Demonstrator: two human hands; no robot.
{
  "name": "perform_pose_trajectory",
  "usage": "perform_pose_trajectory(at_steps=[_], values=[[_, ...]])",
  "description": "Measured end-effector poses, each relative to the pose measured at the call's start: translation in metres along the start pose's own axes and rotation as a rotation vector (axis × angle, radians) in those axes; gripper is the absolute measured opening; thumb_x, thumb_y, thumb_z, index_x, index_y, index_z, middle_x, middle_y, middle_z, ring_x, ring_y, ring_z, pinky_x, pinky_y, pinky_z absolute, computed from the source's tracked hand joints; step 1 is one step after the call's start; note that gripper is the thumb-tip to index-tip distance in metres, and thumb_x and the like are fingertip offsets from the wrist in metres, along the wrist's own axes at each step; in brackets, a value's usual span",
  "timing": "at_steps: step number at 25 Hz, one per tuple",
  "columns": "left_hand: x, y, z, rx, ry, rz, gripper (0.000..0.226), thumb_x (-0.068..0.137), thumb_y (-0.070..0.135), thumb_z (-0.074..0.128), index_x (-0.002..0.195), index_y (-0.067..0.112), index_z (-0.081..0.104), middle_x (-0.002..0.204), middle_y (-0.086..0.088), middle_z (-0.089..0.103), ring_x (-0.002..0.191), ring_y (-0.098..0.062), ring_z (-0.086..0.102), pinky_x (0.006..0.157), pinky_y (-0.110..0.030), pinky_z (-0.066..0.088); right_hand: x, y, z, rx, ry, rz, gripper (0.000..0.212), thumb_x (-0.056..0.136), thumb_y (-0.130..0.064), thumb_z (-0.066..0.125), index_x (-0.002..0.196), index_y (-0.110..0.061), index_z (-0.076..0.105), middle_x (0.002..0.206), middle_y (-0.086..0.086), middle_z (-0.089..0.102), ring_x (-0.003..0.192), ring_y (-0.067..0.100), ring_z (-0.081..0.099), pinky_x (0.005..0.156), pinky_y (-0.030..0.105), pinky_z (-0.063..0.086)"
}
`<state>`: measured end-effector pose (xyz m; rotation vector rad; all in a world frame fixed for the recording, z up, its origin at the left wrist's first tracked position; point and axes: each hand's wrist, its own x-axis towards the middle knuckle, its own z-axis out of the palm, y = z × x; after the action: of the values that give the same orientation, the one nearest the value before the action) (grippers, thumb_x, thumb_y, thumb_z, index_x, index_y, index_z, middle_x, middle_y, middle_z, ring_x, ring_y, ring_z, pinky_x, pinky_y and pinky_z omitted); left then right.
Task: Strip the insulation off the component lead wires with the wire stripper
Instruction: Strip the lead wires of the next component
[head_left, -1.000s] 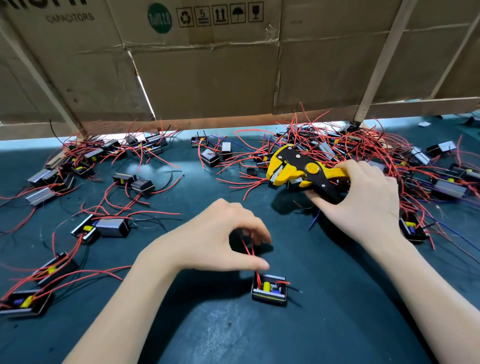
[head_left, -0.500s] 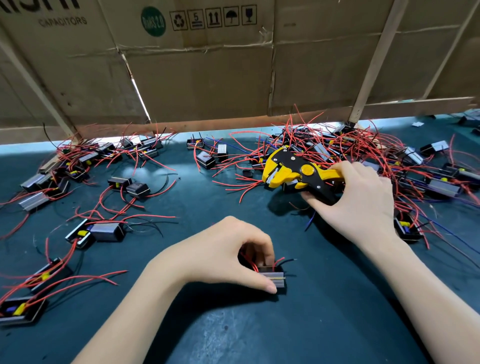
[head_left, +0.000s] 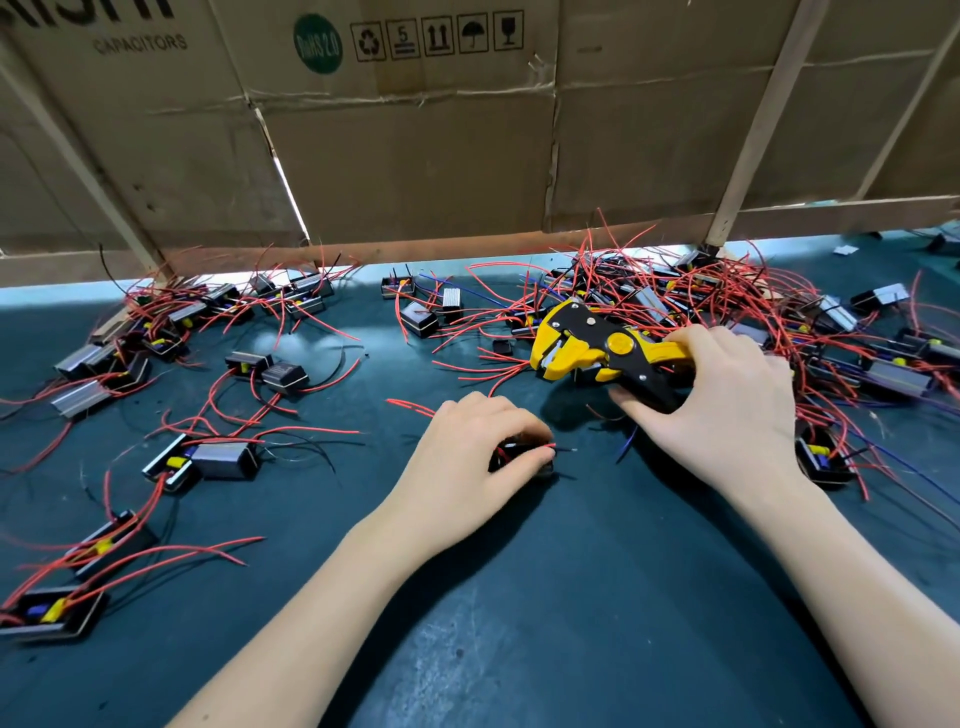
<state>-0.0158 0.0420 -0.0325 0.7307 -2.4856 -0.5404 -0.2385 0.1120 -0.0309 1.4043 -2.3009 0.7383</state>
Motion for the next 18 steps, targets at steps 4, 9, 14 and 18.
perform_pose_trajectory(at_steps=[4,9,14,18], values=[[0.001,0.0,0.006,-0.262,0.078,-0.126,0.007,0.085,0.02,0.076,0.09,0.022,0.078,0.085,0.008,0.072,0.083,-0.009,0.064,0.08,-0.029,0.05,-0.001,0.0,0.0,0.013,0.007,0.004,0.057,0.068,-0.06,0.072,0.101,-0.014,0.061,0.094,0.006,0.061,0.097,0.033,0.056,0.082,0.041,0.032],[0.004,-0.002,0.004,-0.406,0.123,-0.23,0.007,0.079,0.014,0.079,0.079,0.02,0.075,0.073,0.007,0.072,0.067,-0.011,0.066,0.066,-0.022,0.052,0.0,0.0,0.0,0.018,0.009,0.001,0.056,0.069,-0.06,0.072,0.1,-0.015,0.061,0.094,0.005,0.061,0.097,0.032,0.056,0.082,0.04,0.032],[0.005,-0.011,-0.003,-0.164,0.222,-0.122,0.004,0.081,0.016,0.078,0.079,0.019,0.076,0.076,0.01,0.07,0.074,-0.008,0.064,0.075,-0.023,0.049,0.0,0.002,0.0,0.005,0.02,-0.004,0.057,0.068,-0.061,0.072,0.1,-0.015,0.062,0.093,0.005,0.062,0.096,0.032,0.057,0.082,0.04,0.032],[0.005,-0.011,0.001,-0.187,0.224,-0.173,0.006,0.086,0.013,0.072,0.081,0.016,0.072,0.08,0.009,0.069,0.078,-0.008,0.062,0.076,-0.021,0.047,-0.001,0.003,0.003,-0.015,0.044,-0.036,0.057,0.068,-0.06,0.072,0.099,-0.014,0.061,0.092,0.005,0.061,0.094,0.032,0.056,0.081,0.04,0.032]])
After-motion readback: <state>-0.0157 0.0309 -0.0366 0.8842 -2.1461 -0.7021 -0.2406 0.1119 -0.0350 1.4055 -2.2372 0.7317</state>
